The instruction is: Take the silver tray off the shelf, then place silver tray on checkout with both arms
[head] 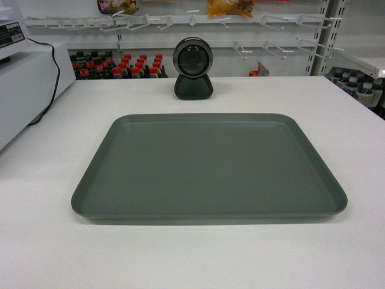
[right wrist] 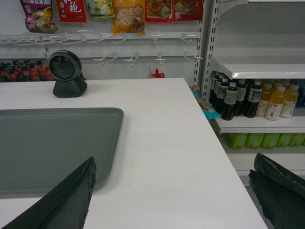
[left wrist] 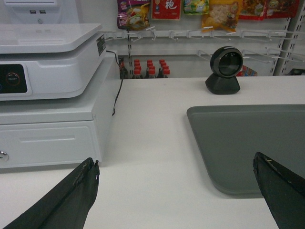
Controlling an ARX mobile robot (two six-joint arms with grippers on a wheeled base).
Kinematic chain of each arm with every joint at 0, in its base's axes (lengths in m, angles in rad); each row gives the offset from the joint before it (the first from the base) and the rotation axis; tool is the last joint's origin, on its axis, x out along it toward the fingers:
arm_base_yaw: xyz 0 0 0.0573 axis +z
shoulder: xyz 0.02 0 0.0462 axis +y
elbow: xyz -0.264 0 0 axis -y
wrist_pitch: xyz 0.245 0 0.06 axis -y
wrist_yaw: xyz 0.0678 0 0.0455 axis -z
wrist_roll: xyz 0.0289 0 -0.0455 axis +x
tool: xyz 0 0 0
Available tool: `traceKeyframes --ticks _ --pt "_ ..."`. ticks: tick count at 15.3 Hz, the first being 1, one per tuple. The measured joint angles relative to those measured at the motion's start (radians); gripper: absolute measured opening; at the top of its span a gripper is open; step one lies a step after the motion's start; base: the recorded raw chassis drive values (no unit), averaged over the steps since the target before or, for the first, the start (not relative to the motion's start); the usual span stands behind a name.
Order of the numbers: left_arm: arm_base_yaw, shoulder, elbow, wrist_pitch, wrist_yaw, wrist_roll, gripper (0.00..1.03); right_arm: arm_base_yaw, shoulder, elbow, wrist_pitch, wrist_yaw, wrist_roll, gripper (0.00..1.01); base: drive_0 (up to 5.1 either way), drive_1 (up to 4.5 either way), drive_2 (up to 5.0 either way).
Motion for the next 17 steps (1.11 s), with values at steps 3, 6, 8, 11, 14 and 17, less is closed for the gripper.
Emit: traceKeyframes --ticks 3,6,8,11,14,17 --pt "0.000 0.000 0.000 0.000 0.000 0.000 0.98 0.000 0.000 0.000 0.000 0.000 0.000 0.98 0.0 0.00 0.0" --pt "0.000 0.000 0.000 0.000 0.000 0.000 0.98 0.000 0.000 0.000 0.000 0.000 0.000 0.98 0.0 -0.85 0.8" --pt "0.000 0.000 0.000 -0.001 0.000 0.000 0.98 0.000 0.000 0.000 -0.002 0.000 0.000 0.98 0.0 -4.12 4.2" --pt "0.000 0.000 0.000 0.000 0.000 0.000 0.98 0.000 0.000 0.000 0.001 0.000 0.000 0.98 0.0 -4.14 4.2" --pt "0.000 0.000 0.000 0.000 0.000 0.000 0.98 0.000 0.000 0.000 0.000 0.000 0.000 0.98 0.0 -4.21 4.1" --pt "0.000 0.000 0.000 0.001 0.000 0.000 0.98 0.000 0.000 0.000 0.000 0.000 0.000 0.98 -0.1 -4.28 4.1"
